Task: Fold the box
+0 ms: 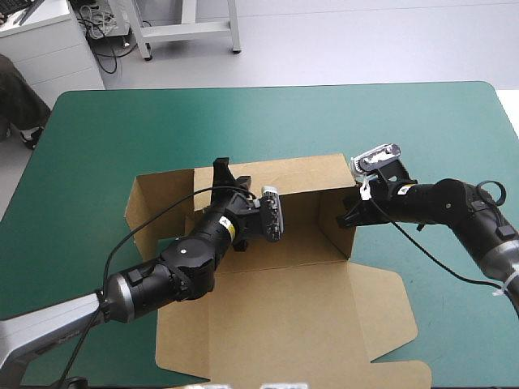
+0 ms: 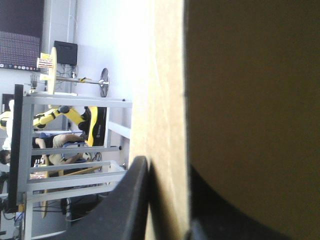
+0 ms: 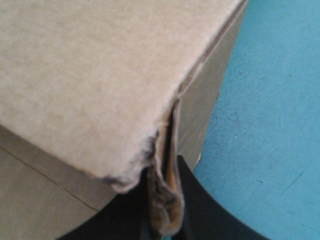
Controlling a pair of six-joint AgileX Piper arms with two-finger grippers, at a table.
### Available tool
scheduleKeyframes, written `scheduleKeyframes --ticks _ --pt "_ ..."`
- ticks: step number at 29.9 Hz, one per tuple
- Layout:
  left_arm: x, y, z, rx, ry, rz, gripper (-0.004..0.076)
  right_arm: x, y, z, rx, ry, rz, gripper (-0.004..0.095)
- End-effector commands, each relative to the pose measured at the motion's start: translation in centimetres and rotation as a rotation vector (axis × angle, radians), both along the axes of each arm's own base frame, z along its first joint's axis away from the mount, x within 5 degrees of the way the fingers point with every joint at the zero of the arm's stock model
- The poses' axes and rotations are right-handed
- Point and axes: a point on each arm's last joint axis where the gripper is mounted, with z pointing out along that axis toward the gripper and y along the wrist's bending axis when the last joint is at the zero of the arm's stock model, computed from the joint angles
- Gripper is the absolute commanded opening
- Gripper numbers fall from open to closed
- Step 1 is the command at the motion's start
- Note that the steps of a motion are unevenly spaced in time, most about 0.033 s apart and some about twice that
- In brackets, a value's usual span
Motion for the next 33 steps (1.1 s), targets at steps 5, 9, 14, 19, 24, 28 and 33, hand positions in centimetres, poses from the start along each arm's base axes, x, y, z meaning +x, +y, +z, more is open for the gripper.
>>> scheduleKeyframes --ticks 5,9,14,19,24,28,33 --pt "-2.4 -1.7 4.8 -0.199 -0.046 -0.15 0.0429 0.6 -1.4 1.3 -0.058 -0.065 -0.168 -0.0019" --pt "-4.3 -2.1 6.6 -0.239 -0.078 -0.211 0.0515 0.8 -2.0 1.9 -0.111 -0.066 -0.217 -0.002" --pt "-6.2 -1.5 7.5 -0.228 -0.099 -0.17 0.0498 0.8 -2.3 2.7 -0.151 -0.072 -0.226 -0.0022" --pt "-6.4 -0.1 8.4 -0.221 -0.124 -0.079 0.019 0.8 -2.4 2.8 -0.154 -0.075 -0.225 -0.0023" --pt "-6.8 0.9 9.5 -0.255 -0.143 -0.093 -0.0004 0.8 -2.3 2.8 -0.149 -0.073 -0.226 -0.0023" --pt "-7.0 1.7 10.0 -0.275 -0.137 -0.071 -0.0006 0.8 -2.3 2.8 -0.149 -0.073 -0.226 -0.0023" --pt "-7.3 1.7 10.0 -0.285 -0.046 -0.071 -0.0006 0.8 -2.3 2.8 -0.149 -0.073 -0.226 -0.0023"
